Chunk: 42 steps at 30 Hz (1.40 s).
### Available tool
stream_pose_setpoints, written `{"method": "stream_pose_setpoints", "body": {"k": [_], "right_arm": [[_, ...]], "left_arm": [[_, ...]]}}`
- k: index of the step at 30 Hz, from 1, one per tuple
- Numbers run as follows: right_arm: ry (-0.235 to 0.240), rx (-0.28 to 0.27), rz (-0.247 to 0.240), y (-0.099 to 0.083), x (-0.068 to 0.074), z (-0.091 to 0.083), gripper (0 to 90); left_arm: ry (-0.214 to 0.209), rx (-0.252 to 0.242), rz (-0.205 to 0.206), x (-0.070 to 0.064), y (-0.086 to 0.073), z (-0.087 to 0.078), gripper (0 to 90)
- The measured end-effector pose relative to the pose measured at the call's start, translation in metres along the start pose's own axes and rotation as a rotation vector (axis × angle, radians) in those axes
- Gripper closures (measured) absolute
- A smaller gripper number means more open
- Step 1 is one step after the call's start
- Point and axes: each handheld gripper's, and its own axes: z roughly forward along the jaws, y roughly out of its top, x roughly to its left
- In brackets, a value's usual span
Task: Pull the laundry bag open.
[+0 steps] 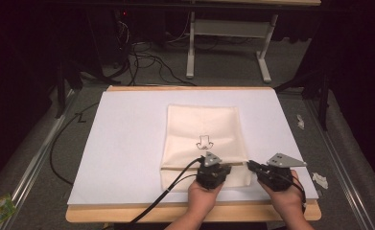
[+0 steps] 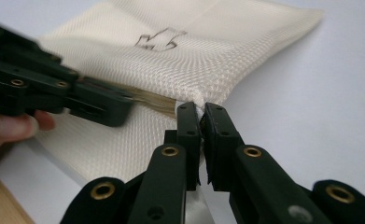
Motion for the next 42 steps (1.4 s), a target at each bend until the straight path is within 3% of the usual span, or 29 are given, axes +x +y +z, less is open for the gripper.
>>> {"method": "stream_pose_setpoints", "body": {"k": [2, 4, 5, 6, 7, 8, 9, 10, 11, 12, 14, 16, 17, 18, 19, 20, 23, 26, 31, 32, 34, 35, 36, 37, 38, 39, 40, 41, 42], "right_arm": [[-0.009, -0.018, 0.057, -0.006, -0.018, -0.006, 87.1], [-0.014, -0.016, 0.075, -0.009, -0.022, -0.008, 87.0], [-0.019, -0.018, 0.096, -0.012, -0.028, -0.009, 86.9], [-0.019, -0.018, 0.096, -0.012, -0.028, -0.009, 86.9], [-0.032, -0.018, 0.105, -0.012, -0.032, -0.01, 86.8], [-0.032, -0.018, 0.105, -0.012, -0.032, -0.01, 86.8], [-0.041, -0.02, 0.126, -0.014, -0.036, -0.011, 86.8], [-0.042, -0.018, 0.129, -0.014, -0.037, -0.011, 86.8], [-0.048, -0.02, 0.13, -0.015, -0.038, -0.011, 86.7], [-0.048, -0.02, 0.13, -0.015, -0.038, -0.011, 86.7], [-0.058, -0.019, 0.132, -0.016, -0.042, -0.013, 86.8], [-0.037, -0.023, 0.146, -0.017, -0.044, -0.014, 86.5], [-0.026, -0.013, 0.137, -0.016, -0.039, -0.011, 86.4], [-0.026, -0.013, 0.137, -0.016, -0.039, -0.011, 86.4], [-0.044, -0.003, 0.11, -0.014, -0.032, -0.009, 86.3], [-0.044, -0.003, 0.11, -0.014, -0.032, -0.009, 86.3], [-0.044, 0.003, 0.108, -0.015, -0.034, -0.009, 85.7], [-0.041, 0.013, 0.108, -0.018, -0.035, -0.008, 85.3], [-0.024, 0.025, 0.095, -0.019, -0.032, -0.004, 82.3], [-0.024, 0.025, 0.095, -0.019, -0.032, -0.004, 82.3], [-0.014, 0.013, 0.083, -0.018, -0.031, -0.005, 70.9], [-0.003, 0.003, 0.07, -0.017, -0.03, -0.006, 64.2], [-0.003, 0.003, 0.07, -0.017, -0.03, -0.006, 64.2], [0.002, -0.013, 0.062, -0.015, -0.03, -0.009, 57.2], [-0.009, -0.03, 0.055, -0.013, -0.029, -0.011, 45.8], [-0.036, -0.053, 0.056, -0.011, -0.029, -0.014, 31.8], [-0.058, -0.066, 0.052, -0.01, -0.031, -0.016, 25.7], [-0.082, -0.074, 0.061, -0.01, -0.033, -0.018, 19.6], [-0.082, -0.074, 0.061, -0.01, -0.033, -0.018, 19.6]], "left_arm": [[0.028, 0.004, -0.009, 0.011, -0.001, -0.011, 87.7], [0.059, 0.015, 0.0, 0.021, -0.001, -0.025, 87.7], [0.09, 0.031, -0.015, 0.034, -0.004, -0.04, 87.6], [0.09, 0.031, -0.015, 0.034, -0.004, -0.04, 87.6], [0.129, 0.046, -0.032, 0.05, -0.006, -0.057, 87.6], [0.129, 0.046, -0.032, 0.05, -0.006, -0.057, 87.6], [0.147, 0.06, -0.041, 0.06, -0.007, -0.069, 87.6], [0.159, 0.072, -0.041, 0.066, -0.008, -0.076, 87.6], [0.199, 0.092, -0.035, 0.08, -0.008, -0.095, 87.6], [0.199, 0.092, -0.035, 0.08, -0.008, -0.095, 87.6], [0.227, 0.107, -0.025, 0.095, -0.009, -0.114, 87.5], [0.216, 0.12, 0.004, 0.101, -0.011, -0.122, 87.5], [0.239, 0.139, 0.058, 0.101, -0.015, -0.125, 87.5], [0.239, 0.139, 0.058, 0.101, -0.015, -0.125, 87.4], [0.231, 0.141, 0.091, 0.103, -0.022, -0.125, 87.3], [0.231, 0.141, 0.091, 0.103, -0.022, -0.125, 87.2], [0.161, 0.132, 0.108, 0.11, -0.029, -0.124, 86.8], [0.169, 0.117, 0.134, 0.111, -0.024, -0.126, 86.6], [0.18, 0.079, 0.098, 0.114, -0.023, -0.131, 85.0], [0.18, 0.079, 0.098, 0.114, -0.023, -0.131, 81.3], [0.191, 0.036, 0.086, 0.116, -0.021, -0.137, 69.4], [0.213, -0.011, 0.091, 0.119, -0.019, -0.146, 61.8], [0.213, -0.011, 0.091, 0.119, -0.019, -0.146, 54.3], [0.236, -0.029, 0.113, 0.121, -0.016, -0.151, 54.3], [0.251, -0.034, 0.133, 0.122, -0.014, -0.155, 46.6], [0.285, -0.075, 0.172, 0.125, -0.01, -0.167, 35.9], [0.285, -0.075, 0.172, 0.125, -0.01, -0.167, 30.2], [0.323, -0.105, 0.203, 0.13, -0.006, -0.181, 24.4], [0.323, -0.105, 0.203, 0.13, -0.006, -0.181, 20.2]]}}
